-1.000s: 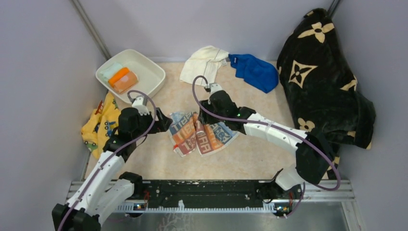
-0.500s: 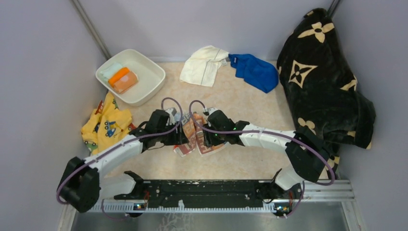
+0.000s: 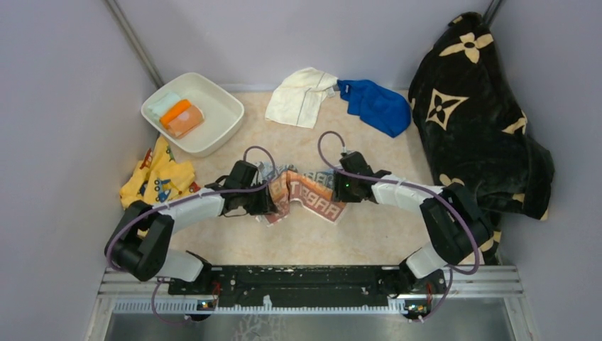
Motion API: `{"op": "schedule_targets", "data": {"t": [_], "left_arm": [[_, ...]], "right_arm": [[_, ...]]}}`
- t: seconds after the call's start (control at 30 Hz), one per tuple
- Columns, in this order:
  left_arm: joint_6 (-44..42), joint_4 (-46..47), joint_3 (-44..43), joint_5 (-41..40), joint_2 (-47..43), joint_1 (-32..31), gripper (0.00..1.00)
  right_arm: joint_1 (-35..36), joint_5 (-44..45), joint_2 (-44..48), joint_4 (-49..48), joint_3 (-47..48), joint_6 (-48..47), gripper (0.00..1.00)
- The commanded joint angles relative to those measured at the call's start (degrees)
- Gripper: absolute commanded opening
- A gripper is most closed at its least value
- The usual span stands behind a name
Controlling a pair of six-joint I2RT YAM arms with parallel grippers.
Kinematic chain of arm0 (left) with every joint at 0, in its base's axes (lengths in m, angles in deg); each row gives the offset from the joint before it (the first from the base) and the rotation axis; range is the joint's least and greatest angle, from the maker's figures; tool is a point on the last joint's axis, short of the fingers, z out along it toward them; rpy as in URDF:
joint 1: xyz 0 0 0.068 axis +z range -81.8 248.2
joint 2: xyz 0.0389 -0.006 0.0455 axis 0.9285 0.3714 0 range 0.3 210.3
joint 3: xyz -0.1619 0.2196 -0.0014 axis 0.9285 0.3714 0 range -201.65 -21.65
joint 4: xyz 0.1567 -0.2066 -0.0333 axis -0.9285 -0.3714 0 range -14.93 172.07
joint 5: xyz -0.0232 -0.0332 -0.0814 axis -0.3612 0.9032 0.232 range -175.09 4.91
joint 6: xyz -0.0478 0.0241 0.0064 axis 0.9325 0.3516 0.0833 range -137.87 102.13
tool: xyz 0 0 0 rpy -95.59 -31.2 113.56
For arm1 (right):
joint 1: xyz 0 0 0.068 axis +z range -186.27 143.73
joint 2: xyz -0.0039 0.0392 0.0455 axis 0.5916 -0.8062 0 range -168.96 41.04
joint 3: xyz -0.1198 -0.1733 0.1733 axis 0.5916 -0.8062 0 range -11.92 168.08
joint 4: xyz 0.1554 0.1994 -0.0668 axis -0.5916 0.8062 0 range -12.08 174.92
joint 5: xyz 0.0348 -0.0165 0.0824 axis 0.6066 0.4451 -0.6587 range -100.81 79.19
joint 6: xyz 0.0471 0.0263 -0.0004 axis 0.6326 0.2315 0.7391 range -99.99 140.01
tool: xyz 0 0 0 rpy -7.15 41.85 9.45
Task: Roll the towels
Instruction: Flatten out the towel at the center of the board.
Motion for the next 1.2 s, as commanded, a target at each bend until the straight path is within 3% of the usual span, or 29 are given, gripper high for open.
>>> {"op": "schedule_targets", "data": {"t": [0.0, 0.17, 0.33, 0.57, 0.73, 1.17], "left_arm": [[-2.0, -0.5, -0.4, -2.6, 5.2, 5.9, 0.36], [-5.1, -3.9, -4.2, -5.6, 4.0, 8.8, 0.40], [-5.9, -8.0, -5.1, -8.0, -1.9, 8.8, 0.52], [-4.7, -12.4, -4.0, -11.6, -11.7, 8.9, 0.64], [-5.9, -11.9, -3.3, -13.2, -10.5, 9.5, 0.65], [-7.8, -13.1, -4.5, -12.3, -5.6, 9.8, 0.60]], "right_arm": [[-9.4, 6.1, 1.1, 3.6, -2.7, -1.8, 0.46], [-18.2, 8.6, 3.4, 3.7, -1.5, -2.8, 0.47], [-18.6, 9.5, 5.7, 8.2, 2.6, -4.7, 0.50], [-18.7, 10.1, 16.3, 16.6, -0.5, -3.6, 0.53], [-18.7, 11.2, 19.3, 19.3, -4.7, -1.8, 0.53], [-18.6, 10.7, 15.1, 19.3, -6.9, 1.1, 0.42]]}}
